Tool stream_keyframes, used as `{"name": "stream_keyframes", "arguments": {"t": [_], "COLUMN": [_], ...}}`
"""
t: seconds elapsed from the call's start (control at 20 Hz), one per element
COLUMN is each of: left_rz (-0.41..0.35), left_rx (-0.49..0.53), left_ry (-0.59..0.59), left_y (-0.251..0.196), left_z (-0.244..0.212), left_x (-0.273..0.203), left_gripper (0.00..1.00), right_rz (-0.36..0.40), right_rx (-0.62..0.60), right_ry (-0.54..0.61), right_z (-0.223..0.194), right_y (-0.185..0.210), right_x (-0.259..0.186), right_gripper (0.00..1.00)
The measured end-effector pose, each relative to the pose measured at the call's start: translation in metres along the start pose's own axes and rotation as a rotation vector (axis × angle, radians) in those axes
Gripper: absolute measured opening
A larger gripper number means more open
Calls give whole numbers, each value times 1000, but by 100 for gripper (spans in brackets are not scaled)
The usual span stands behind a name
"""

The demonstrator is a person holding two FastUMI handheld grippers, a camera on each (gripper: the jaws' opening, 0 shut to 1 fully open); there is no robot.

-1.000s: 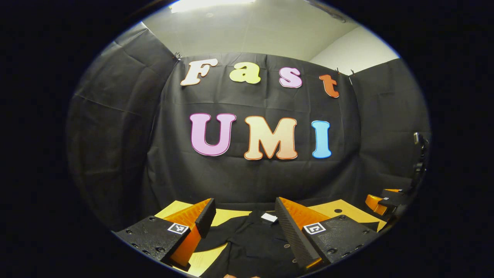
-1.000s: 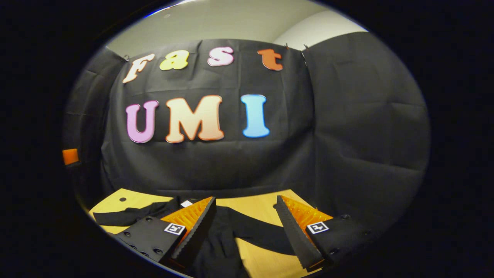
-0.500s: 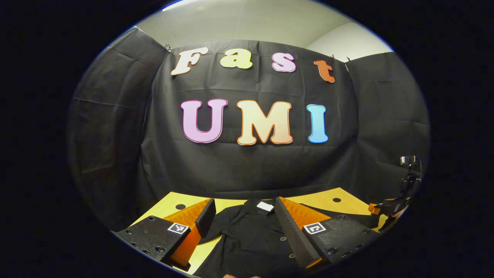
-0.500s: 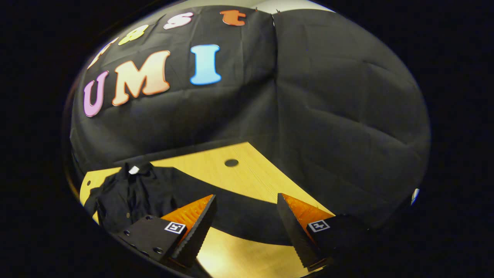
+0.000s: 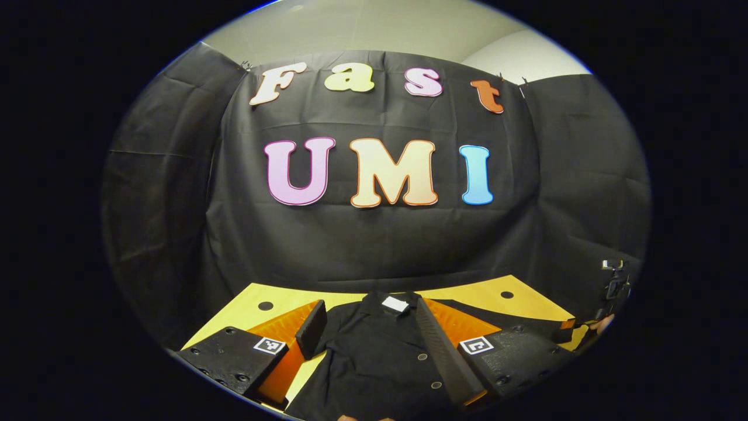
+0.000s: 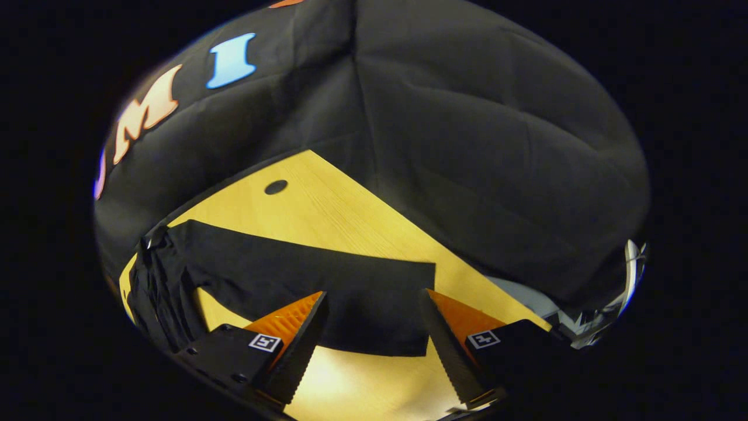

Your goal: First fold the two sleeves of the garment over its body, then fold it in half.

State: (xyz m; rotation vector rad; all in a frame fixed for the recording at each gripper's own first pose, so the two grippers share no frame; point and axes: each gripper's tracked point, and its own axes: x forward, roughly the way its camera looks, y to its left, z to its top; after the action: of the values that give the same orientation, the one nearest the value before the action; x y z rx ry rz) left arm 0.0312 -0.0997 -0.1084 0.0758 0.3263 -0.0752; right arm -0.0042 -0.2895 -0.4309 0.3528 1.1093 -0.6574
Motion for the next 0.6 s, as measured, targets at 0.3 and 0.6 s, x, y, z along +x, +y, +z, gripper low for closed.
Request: {"name": "stream_keyframes", "arguments": {"t": [0.3,0.6], "left_rz": [-7,0], "left_rx": [12,6], "left_ry": [-8,-15], "left_y": [-4,0], "left_z": [4,5], "left_x": [-1,-7], "left_gripper": [92,91], "right_rz": [-35,-42], "right_rx": [99,27], "right_ry": [110,130], "right_z": [-13,-16], "right_y": [-10,-11], "right_x": [14,17], "right_gripper": [99,70]}}
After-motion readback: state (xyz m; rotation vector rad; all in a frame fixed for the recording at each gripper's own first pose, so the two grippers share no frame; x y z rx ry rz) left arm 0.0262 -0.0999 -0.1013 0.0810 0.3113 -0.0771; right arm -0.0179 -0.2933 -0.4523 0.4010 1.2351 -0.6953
